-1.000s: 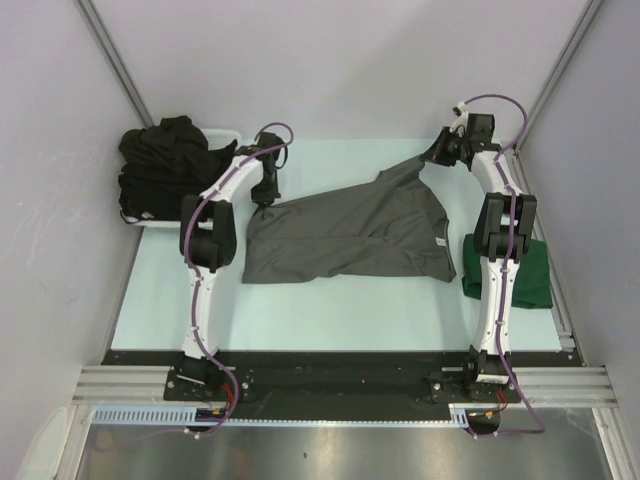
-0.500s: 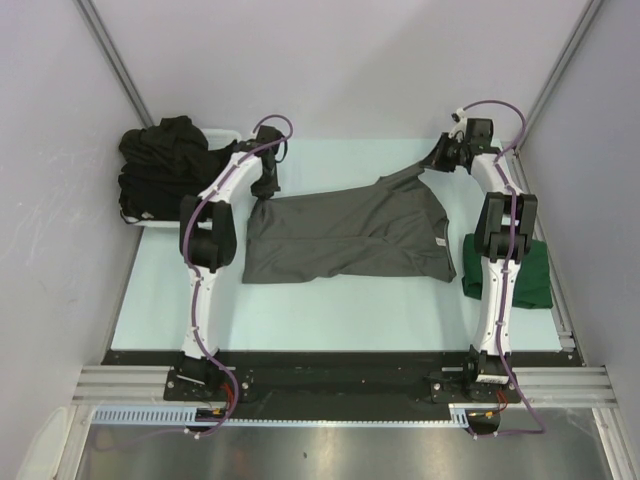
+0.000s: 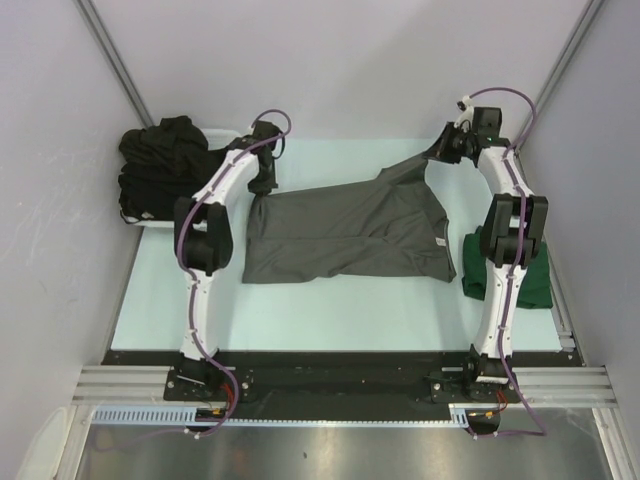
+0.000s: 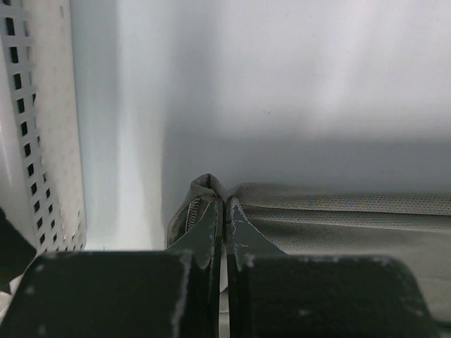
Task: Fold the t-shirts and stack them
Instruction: Fold the other side of the tshirt into a rectangle
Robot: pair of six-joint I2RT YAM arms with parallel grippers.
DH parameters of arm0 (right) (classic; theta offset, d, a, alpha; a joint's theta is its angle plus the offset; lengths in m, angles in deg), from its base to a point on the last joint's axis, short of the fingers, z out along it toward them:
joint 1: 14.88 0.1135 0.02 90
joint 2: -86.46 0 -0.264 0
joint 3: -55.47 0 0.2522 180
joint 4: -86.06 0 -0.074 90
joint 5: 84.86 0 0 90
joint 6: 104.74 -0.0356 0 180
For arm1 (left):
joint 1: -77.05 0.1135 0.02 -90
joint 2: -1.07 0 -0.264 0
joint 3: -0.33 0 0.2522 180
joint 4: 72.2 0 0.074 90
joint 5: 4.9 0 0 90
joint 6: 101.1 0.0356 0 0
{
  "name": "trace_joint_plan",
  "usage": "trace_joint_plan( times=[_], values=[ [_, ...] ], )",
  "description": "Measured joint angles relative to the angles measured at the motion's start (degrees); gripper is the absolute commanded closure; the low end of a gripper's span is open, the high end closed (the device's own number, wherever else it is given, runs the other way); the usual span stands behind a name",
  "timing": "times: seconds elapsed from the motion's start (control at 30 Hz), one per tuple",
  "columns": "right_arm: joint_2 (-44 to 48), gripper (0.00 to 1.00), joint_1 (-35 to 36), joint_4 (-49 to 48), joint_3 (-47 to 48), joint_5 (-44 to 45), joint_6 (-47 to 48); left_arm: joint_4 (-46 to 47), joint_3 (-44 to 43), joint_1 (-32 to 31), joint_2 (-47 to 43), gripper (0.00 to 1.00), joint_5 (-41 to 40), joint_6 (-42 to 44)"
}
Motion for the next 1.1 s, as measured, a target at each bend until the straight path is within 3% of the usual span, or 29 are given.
trace_joint_plan(
  times=[1.1],
  values=[
    [9.62, 1.00, 1.01, 23.02, -6.03, 8.55, 0.87, -3.02, 12.07, -2.16, -12.13, 1.00, 5.29, 2.73]
  ],
)
